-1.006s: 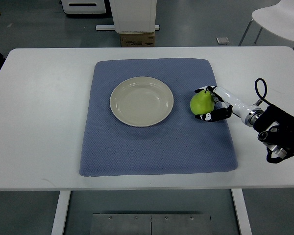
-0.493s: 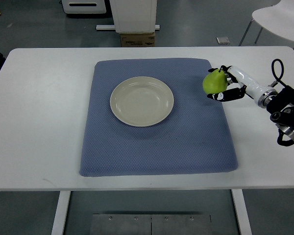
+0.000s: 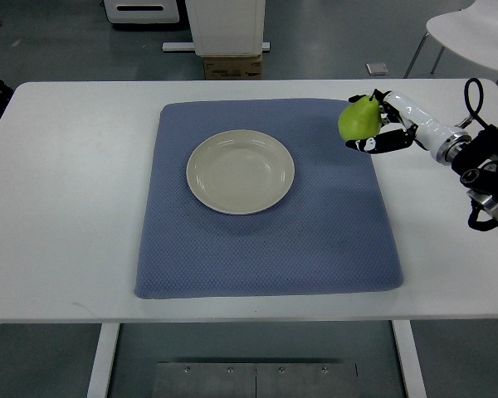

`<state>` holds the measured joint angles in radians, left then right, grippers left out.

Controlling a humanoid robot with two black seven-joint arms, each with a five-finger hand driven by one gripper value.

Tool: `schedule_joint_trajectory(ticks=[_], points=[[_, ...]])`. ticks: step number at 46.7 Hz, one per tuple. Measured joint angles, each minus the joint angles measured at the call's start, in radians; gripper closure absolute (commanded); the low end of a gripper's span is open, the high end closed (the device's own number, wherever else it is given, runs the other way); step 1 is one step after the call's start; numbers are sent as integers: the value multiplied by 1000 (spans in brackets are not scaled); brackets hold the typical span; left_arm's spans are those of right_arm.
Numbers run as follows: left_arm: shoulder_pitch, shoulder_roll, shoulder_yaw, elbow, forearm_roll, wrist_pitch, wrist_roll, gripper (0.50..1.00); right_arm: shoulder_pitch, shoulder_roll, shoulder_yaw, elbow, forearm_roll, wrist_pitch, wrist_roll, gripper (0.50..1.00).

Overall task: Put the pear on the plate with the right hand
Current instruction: 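Carry the pear over the cream plate and lower it onto it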

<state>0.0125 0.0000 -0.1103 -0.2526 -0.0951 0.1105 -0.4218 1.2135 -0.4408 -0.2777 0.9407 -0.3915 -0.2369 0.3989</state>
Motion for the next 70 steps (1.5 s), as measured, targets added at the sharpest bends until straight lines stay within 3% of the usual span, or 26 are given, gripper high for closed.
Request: schedule_joint_trajectory(ticks=[23, 42, 55, 56, 59, 61, 70], points=[[0, 0, 0, 0, 0, 0, 0, 500, 28, 228, -5, -17, -1, -2, -21, 1000], [0, 0, 0, 0, 0, 0, 0, 500, -11, 391, -11, -153, -1, -3, -45, 1000], [0, 0, 0, 0, 0, 0, 0, 500, -63, 440, -10, -224, -2, -3, -56, 1000], [0, 0, 0, 0, 0, 0, 0, 500, -66, 441, -10, -226, -2, -4, -56, 959], [0, 0, 0, 0, 0, 0, 0, 500, -72, 441, -7, -231, -2, -10, -56, 652], [0, 0, 0, 0, 0, 0, 0, 500, -75, 441, -4, -231, -2, -14, -54, 511], [0, 0, 0, 0, 0, 0, 0, 500, -66, 441, 2, -222, -1, -15, -39, 500]])
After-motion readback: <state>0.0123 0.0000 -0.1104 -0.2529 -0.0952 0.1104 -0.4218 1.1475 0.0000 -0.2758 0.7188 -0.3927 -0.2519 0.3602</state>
